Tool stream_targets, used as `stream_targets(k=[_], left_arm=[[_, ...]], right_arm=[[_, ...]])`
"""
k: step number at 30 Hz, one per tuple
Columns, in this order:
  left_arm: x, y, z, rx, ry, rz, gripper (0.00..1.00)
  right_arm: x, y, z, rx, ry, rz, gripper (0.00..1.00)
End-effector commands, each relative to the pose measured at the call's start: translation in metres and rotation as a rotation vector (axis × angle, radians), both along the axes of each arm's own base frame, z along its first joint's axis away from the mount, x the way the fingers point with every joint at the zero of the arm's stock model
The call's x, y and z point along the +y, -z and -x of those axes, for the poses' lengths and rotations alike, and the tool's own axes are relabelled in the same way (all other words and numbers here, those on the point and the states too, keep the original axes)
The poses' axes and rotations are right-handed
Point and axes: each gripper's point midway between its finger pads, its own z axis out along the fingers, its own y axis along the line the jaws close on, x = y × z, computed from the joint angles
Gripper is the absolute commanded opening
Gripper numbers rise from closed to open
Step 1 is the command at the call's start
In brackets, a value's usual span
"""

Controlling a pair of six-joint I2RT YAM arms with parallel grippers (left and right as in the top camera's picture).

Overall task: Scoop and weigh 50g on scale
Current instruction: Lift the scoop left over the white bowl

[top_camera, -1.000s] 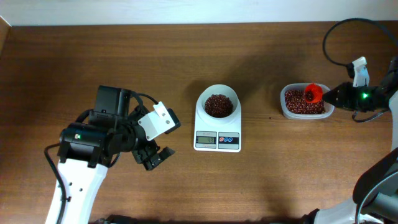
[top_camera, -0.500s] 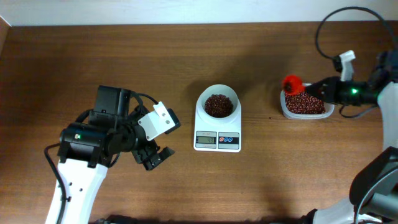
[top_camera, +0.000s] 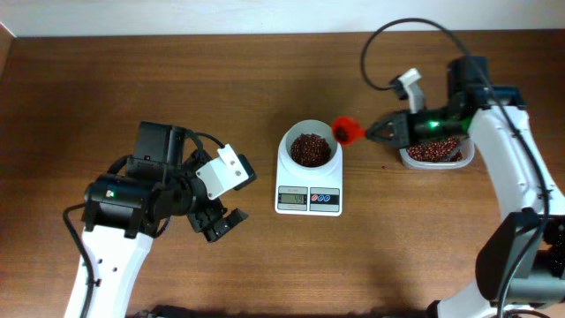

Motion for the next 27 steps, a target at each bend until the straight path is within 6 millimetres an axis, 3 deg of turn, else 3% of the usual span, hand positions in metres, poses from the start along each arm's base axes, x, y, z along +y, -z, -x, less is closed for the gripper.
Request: stream_targets(k=[1,3,7,12,15,18,22,27], left_arm=[[-0.001,0.001,0.002,0.009,-0.005,0.006,0.99],[-0.001,0.001,0.002,0.009,-0.006,0.007,0.99],[-0.001,0.001,0.002,0.009,-0.006,0.006,0.99],[-0.001,0.001,0.002,0.009,-0.005,0.006,0.99],[-0.001,0.001,0.002,0.01,-0.006,0.007,0.99],[-0.001,0.001,0.002,0.009,-0.005,0.006,0.99],[-0.001,0.001,0.002,0.009,-0.005,0.006,0.99],[-0.001,0.001,0.002,0.009,-0.006,0.006,0.99]], right_arm=[[0.029,-0.002,0.006,-0.026,-0.078,-0.03,0.04],[0.038,0.001,0.004,-0.059,-0.103,-0.001,0.04],[0.038,0.024,0.002,-0.082,-0.11,0.185,0.04],[0.043,0.024,0.0,-0.107,-0.122,0.194,0.04],[0.048,0.019,0.0,-0.118,-0.132,0.157,0.04],[0.071,-0.01,0.013,-0.207,-0.259,-0.048,0.04],[0.049,0.024,0.0,-0.177,-0.18,0.215,0.04],[0.05,0.023,0.0,-0.177,-0.183,0.209,0.04]])
